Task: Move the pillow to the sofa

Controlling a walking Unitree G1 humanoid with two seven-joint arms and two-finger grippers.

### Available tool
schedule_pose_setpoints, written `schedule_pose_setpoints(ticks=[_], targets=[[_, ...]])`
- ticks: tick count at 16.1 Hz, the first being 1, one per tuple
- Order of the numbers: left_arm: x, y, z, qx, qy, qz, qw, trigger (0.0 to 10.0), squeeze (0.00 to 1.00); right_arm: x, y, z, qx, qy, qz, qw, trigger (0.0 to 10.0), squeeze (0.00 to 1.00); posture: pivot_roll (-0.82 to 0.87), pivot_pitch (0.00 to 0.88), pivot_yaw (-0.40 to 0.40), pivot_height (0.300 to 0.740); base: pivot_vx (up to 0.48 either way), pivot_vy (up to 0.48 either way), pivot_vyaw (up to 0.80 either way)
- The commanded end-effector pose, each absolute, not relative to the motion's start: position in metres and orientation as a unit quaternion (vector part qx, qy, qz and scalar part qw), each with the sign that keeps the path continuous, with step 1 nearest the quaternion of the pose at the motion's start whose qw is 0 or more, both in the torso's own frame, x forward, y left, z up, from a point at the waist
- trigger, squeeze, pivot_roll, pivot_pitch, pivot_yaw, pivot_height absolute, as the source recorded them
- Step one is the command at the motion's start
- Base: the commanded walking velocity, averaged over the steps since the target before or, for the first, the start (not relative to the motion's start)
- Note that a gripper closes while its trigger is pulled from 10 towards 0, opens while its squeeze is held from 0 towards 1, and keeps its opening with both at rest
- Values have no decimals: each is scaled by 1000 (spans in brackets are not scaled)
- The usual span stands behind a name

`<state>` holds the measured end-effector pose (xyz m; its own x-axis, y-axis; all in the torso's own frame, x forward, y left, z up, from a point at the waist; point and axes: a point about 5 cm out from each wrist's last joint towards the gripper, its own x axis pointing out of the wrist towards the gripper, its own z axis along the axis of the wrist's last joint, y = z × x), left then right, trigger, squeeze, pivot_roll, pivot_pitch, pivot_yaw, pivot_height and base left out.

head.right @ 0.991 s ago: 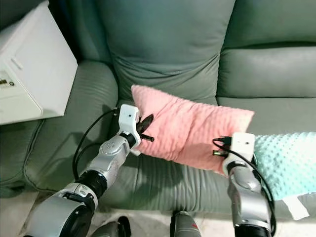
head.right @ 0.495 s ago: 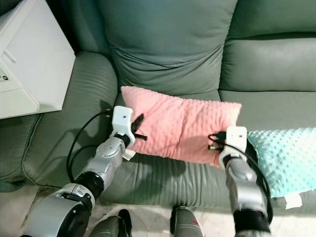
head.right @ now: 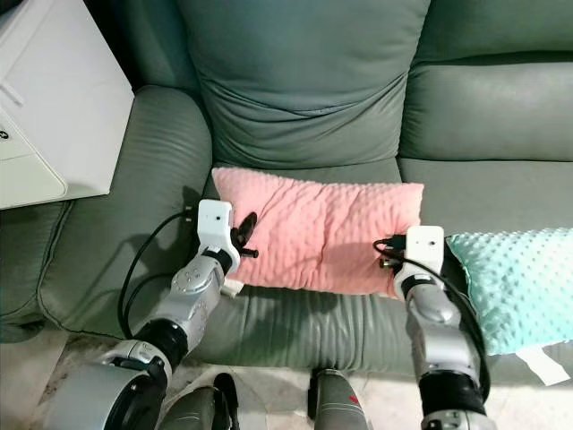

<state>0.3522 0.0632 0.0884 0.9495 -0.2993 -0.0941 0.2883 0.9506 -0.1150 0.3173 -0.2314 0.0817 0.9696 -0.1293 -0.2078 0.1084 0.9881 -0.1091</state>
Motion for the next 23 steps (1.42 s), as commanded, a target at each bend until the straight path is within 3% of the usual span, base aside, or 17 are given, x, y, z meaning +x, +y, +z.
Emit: schedule_pose_setpoints(ticks=[1, 13, 17, 23], targets=[[346, 66, 77, -51, 71, -148, 985, 10000, 1000, 311, -230, 74, -55, 117, -58, 990, 10000, 1000, -116, 360, 91, 740, 0, 0, 0], [336, 64, 65, -62, 84, -160, 982, 10000, 1000, 314, -212, 82, -57, 98, -46, 992, 10000, 1000, -111, 360, 87, 740, 0, 0, 0], [328, 86, 47, -17, 112, -148, 982, 10000, 1000, 305, -184, 69, -39, 125, -14, 991, 10000, 1000, -101, 349, 88, 740, 0, 0, 0], [322, 106, 42, 15, 104, -156, 982, 10000, 1000, 292, -168, 69, -16, 140, 5, 990, 10000, 1000, -95, 304, 96, 740, 0, 0, 0]])
